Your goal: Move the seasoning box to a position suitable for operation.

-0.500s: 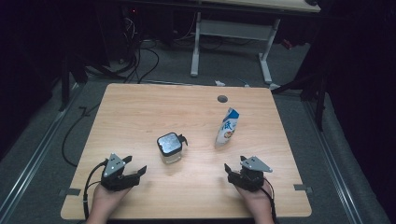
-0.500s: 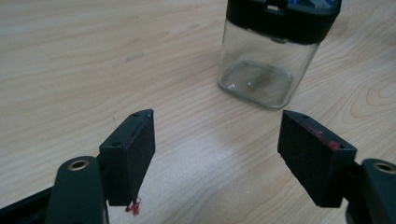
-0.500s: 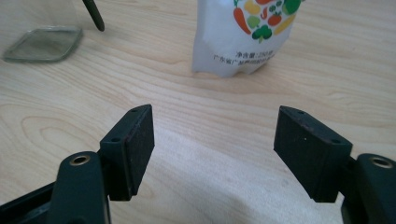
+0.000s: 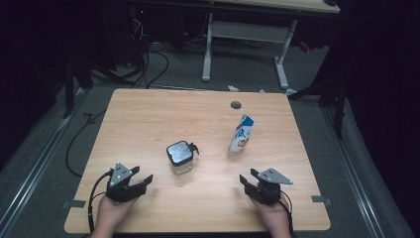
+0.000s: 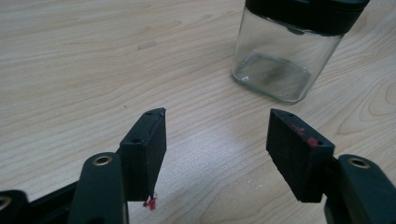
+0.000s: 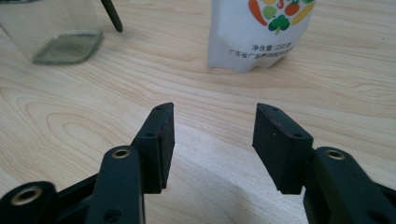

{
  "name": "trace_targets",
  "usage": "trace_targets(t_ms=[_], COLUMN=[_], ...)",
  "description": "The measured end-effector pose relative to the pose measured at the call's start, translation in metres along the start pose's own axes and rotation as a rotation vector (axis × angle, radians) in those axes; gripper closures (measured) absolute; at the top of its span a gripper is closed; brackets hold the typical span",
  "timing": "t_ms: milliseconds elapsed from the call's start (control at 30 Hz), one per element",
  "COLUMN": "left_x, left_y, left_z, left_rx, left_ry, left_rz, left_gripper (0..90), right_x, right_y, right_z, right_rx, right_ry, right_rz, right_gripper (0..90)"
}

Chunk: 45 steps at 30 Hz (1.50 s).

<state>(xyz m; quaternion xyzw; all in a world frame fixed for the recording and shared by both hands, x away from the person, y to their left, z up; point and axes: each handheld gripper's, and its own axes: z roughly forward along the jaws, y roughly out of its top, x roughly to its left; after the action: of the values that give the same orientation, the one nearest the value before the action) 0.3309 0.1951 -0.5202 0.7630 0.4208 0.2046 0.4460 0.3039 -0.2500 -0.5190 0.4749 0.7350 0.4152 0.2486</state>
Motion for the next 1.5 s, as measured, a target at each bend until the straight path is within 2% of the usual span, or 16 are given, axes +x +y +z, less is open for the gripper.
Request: trace_targets(t_ms=[100, 267, 367, 467, 567, 633, 733, 967, 1033, 1300, 1367, 1400, 1433, 1500], left_x=[-0.006, -0.004, -0.005, -0.008, -0.012, -0.012, -0.010, -0.013, -0.015, -0.008, -0.007, -0.004, -0.003, -0.003], left_y=[0.004, 0.002, 0.003, 0.008, 0.013, 0.015, 0.020, 0.033, 0.040, 0.056, 0.057, 0.058, 0.058, 0.059], left_z=[0.000, 0.001, 0.001, 0.004, 0.006, 0.007, 0.013, 0.024, 0.031, 0.052, 0.055, 0.059, 0.061, 0.066], left_rx=[0.012, 0.002, -0.008, -0.006, -0.011, -0.028, -0.021, 0.000, 0.014, 0.043, 0.042, 0.023, 0.021, 0.025], left_ry=[0.043, 0.025, 0.046, 0.036, 0.045, 0.035, 0.030, 0.060, 0.082, 0.072, 0.079, 0.075, 0.076, 0.075], left_rz=[0.044, 0.020, 0.044, 0.039, 0.065, 0.054, 0.027, 0.048, 0.051, 0.027, 0.026, -0.001, -0.006, 0.002], left_gripper=[38.5, 50.1, 51.9, 53.7, 54.7, 55.6, 57.7, 63.8, 65.7, 80.6, 84.3, 86.0, 87.9, 89.8], right_x=[0.002, 0.003, 0.004, 0.004, 0.007, 0.009, 0.011, 0.015, 0.016, 0.016, 0.016, 0.016, 0.016, 0.016], right_y=[0.000, 0.000, 0.000, 0.000, 0.001, 0.001, 0.001, 0.001, 0.001, 0.001, 0.001, 0.001, 0.001, 0.001], right_z=[0.001, 0.001, 0.002, 0.002, 0.001, 0.001, 0.002, 0.004, 0.004, 0.005, 0.005, 0.006, 0.006, 0.006], right_rx=[0.017, 0.018, 0.019, 0.018, 0.011, 0.011, 0.020, 0.027, 0.029, 0.036, 0.039, 0.044, 0.044, 0.040], right_ry=[-0.044, -0.019, -0.009, 0.005, 0.007, 0.016, 0.028, 0.034, 0.036, 0.043, 0.043, 0.044, 0.044, 0.044], right_rz=[-0.026, -0.026, -0.023, -0.030, -0.041, -0.049, -0.059, -0.076, -0.077, -0.080, -0.083, -0.085, -0.084, -0.083], right_gripper=[51.7, 53.3, 54.0, 54.3, 57.7, 59.4, 60.5, 63.2, 64.1, 66.7, 66.7, 66.6, 66.6, 66.5])
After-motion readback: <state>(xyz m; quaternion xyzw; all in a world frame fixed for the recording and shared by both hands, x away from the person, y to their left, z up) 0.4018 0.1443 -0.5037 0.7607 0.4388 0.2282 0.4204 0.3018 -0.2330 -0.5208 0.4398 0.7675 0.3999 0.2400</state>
